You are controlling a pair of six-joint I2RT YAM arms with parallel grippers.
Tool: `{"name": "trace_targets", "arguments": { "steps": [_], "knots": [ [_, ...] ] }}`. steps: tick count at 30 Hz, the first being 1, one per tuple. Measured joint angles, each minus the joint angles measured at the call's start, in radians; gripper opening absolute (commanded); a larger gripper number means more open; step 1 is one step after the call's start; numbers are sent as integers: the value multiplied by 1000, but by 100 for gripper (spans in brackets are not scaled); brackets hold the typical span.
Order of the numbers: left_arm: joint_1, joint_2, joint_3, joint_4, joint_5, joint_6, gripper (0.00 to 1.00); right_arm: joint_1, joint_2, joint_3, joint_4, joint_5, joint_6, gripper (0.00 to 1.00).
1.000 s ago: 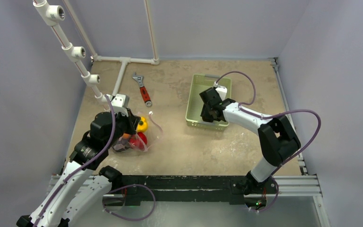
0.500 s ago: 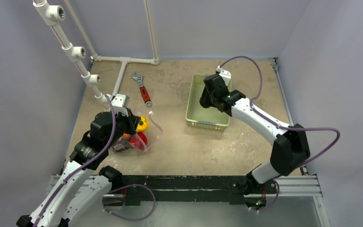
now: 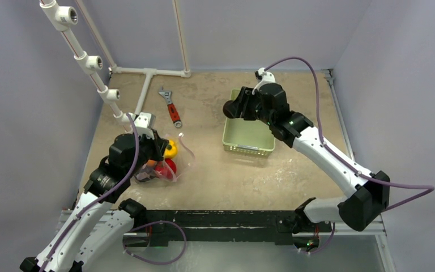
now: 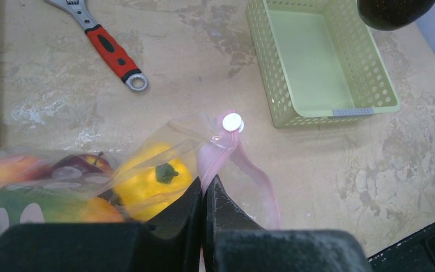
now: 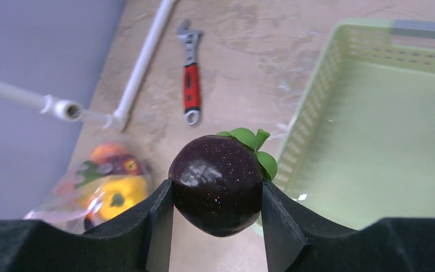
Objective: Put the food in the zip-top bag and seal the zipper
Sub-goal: Place the fake fruit in the zipper food storage bag.
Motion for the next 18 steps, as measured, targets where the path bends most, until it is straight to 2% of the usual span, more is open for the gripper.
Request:
{"name": "trace_targets", "arguments": {
  "steps": [7, 18],
  "knots": [
    [0, 0, 0, 0, 0, 0, 0, 107, -19, -16, 81, -121, -33, 2],
    [0, 0, 0, 0, 0, 0, 0, 344, 41, -17, 141, -188, -72, 2]
  ]
}}
